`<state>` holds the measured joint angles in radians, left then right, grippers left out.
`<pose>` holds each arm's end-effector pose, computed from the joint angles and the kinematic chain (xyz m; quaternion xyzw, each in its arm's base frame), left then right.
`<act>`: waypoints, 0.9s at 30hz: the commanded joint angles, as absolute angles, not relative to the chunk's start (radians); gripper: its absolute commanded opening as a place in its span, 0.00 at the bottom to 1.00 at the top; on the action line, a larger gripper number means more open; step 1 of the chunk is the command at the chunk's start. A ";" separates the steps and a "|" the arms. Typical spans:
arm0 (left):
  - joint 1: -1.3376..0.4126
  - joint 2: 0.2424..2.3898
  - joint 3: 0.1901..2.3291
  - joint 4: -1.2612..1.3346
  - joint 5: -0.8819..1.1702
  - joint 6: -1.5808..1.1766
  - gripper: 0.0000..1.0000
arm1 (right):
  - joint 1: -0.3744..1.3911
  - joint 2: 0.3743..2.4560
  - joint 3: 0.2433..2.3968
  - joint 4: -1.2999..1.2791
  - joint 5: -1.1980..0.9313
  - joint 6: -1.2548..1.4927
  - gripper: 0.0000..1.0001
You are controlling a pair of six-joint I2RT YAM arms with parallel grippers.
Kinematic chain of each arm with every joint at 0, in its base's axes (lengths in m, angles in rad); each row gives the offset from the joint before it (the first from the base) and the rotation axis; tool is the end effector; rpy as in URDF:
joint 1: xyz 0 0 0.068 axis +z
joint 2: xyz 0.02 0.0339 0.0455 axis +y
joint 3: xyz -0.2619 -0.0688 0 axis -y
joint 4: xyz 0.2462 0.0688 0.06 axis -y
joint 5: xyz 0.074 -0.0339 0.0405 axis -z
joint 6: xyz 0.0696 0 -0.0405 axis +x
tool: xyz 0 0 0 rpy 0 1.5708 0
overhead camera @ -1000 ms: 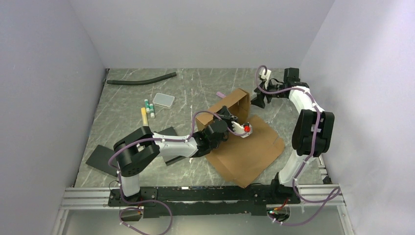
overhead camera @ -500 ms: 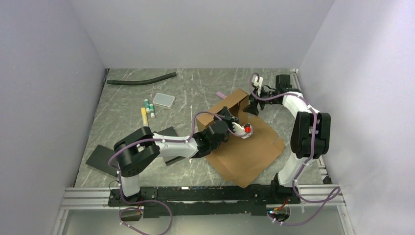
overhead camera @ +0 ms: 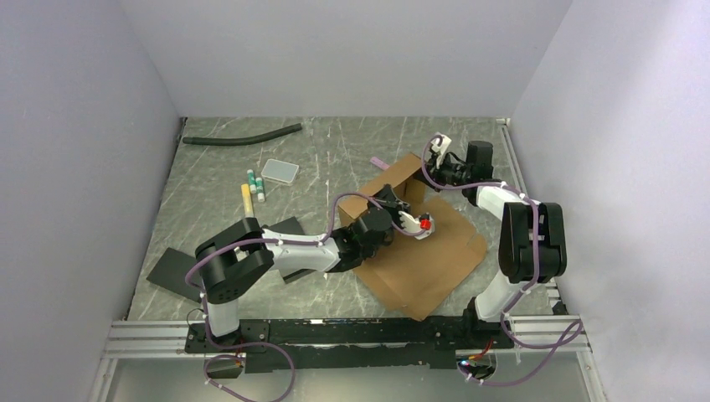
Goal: Fold the paper box
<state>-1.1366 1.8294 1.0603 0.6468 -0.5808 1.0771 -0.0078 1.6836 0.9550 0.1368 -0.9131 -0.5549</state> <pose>0.2184 -0.3802 0.2224 0.5569 0.4908 0.1955 0.6409 0.3703 0.0522 0.1896 -0.4136 0.7067 0.2566 0.5135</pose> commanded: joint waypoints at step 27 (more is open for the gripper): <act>-1.164 1.000 0.637 0.200 -0.528 -0.223 0.99 | 0.027 1.555 0.750 0.512 -0.560 -0.299 0.00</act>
<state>-1.1656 1.0565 0.8139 0.1497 -0.5377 0.0212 0.0174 1.5547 0.7460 0.4492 -0.5827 -0.3099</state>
